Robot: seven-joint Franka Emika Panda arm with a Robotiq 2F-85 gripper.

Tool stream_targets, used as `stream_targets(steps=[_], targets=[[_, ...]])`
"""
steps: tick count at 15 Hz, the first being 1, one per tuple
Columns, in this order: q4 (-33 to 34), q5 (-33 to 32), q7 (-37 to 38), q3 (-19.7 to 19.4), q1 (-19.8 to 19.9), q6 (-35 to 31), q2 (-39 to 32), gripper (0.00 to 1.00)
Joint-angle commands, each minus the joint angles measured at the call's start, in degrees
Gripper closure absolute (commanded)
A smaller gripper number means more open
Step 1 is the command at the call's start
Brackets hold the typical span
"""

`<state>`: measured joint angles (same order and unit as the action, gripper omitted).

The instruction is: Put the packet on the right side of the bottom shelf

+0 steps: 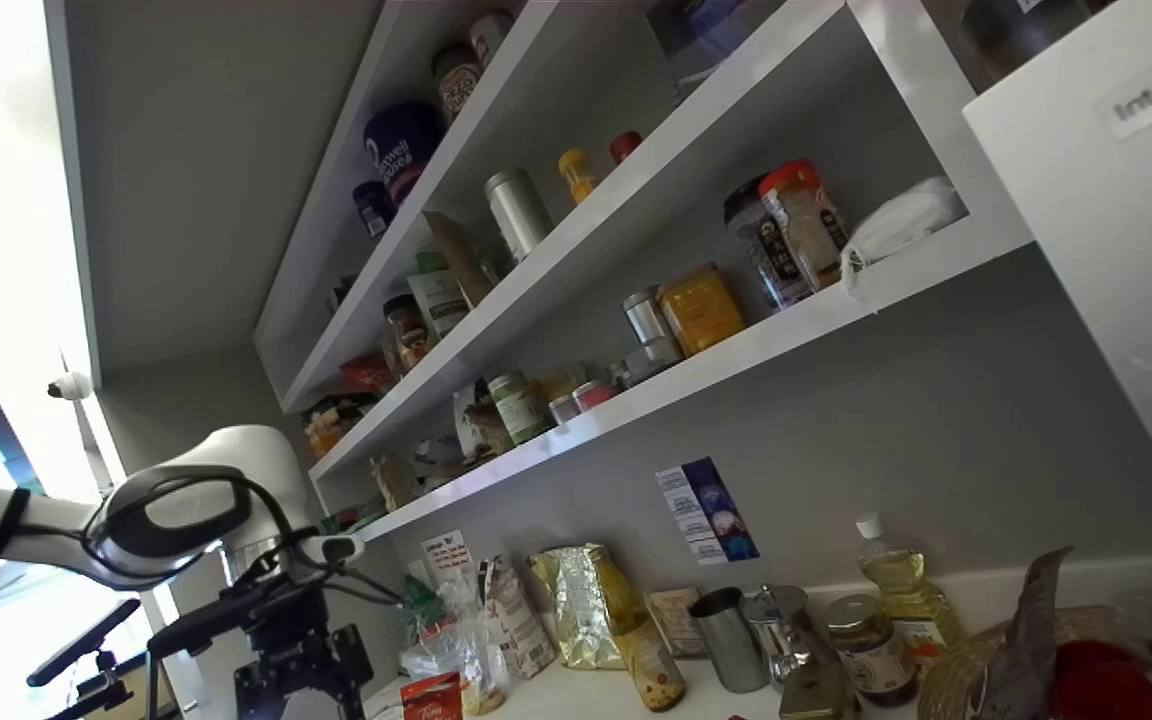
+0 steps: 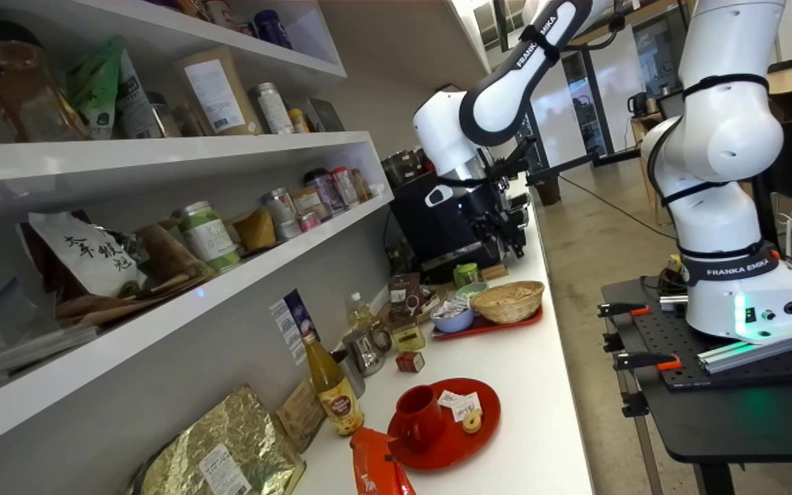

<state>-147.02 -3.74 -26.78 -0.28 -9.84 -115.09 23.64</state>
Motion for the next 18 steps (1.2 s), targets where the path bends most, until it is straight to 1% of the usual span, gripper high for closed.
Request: stream_targets(steps=[1, 4, 6, 8, 9, 11, 13, 14, 18], targets=[[-1.0, 5.3, 6.0, 6.1, -5.1, -7.5, -7.2, 0.00], [2.3, 5.5, 14.3, 12.0, -7.3, -16.1, -17.4, 0.00], [5.7, 3.3, 20.1, 15.2, -7.8, -20.6, -24.4, 0.00], [9.7, -0.7, 27.2, 17.1, -7.9, -24.6, -31.1, 0.00], [12.1, -2.6, 30.4, 17.3, -8.3, -25.6, -34.6, 0.00], [17.9, -7.0, 37.5, 16.7, -10.4, -26.0, -41.1, 0.00], [22.5, -11.9, 44.9, 14.5, -13.6, -27.2, -45.4, 0.00], [24.3, -14.6, 48.8, 13.2, -15.7, -28.5, -46.8, 0.00], [30.5, -22.0, 59.0, 8.1, -23.2, -32.4, -51.0, 0.00]])
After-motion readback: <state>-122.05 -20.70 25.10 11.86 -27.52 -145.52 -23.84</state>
